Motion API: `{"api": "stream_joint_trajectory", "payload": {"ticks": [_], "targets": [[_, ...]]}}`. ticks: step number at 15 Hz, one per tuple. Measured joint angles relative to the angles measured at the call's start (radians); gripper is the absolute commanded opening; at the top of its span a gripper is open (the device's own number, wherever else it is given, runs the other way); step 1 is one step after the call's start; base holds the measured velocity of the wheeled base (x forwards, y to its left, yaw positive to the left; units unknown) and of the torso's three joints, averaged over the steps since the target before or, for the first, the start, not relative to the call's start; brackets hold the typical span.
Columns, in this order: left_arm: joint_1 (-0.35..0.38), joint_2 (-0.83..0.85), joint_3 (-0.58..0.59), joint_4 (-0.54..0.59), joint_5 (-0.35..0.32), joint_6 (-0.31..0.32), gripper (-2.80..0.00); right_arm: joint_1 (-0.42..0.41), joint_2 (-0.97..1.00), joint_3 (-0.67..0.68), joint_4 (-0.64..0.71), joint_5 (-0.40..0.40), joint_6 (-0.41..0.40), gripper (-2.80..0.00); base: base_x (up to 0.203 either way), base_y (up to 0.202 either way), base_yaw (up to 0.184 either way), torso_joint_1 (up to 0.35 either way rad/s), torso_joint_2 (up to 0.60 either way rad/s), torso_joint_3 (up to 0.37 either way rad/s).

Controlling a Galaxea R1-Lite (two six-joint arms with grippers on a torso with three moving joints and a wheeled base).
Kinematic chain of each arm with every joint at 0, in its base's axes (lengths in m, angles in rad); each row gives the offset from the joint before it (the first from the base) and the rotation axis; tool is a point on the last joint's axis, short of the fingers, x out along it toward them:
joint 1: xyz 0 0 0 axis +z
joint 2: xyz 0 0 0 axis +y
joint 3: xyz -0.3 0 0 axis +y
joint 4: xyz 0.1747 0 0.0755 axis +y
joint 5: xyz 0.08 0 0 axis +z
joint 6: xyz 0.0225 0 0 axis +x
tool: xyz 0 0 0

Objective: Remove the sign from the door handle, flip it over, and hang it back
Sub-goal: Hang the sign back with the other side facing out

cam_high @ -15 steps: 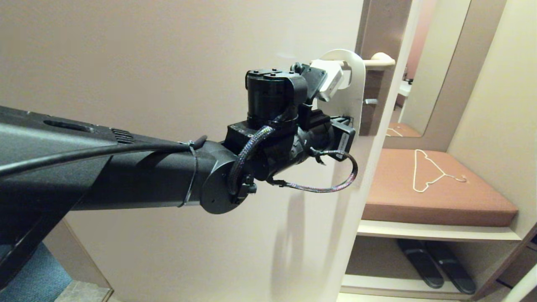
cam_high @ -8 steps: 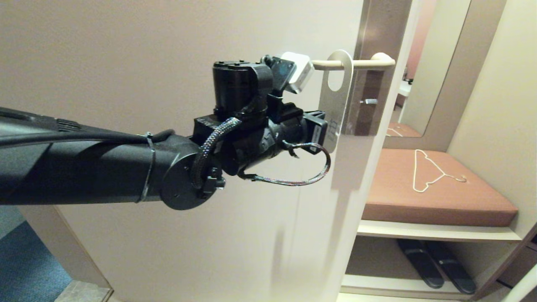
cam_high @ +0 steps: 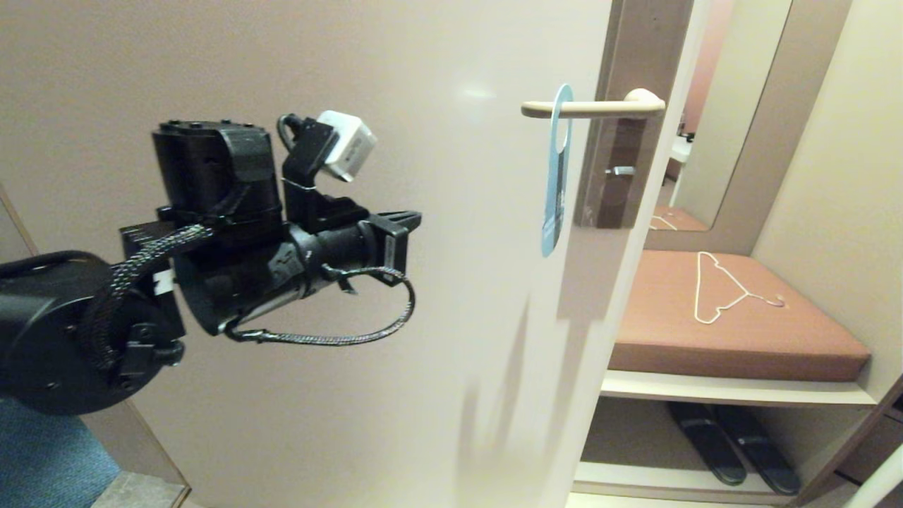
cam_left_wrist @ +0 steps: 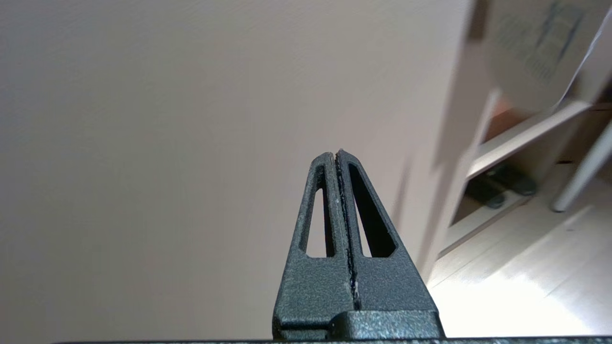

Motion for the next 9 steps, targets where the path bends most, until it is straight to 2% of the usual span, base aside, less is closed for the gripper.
{"api": "stream_joint_trajectory", "payload": {"ticks": [9], "targets": [[0.323,-0.42,0.437,0.0,-0.003,-0.014,-2.8,0.0,0.0,0.0,0.0,0.0,0.0,-2.8,0.0,0.0,0.0,0.0,0.0,0.0]]}}
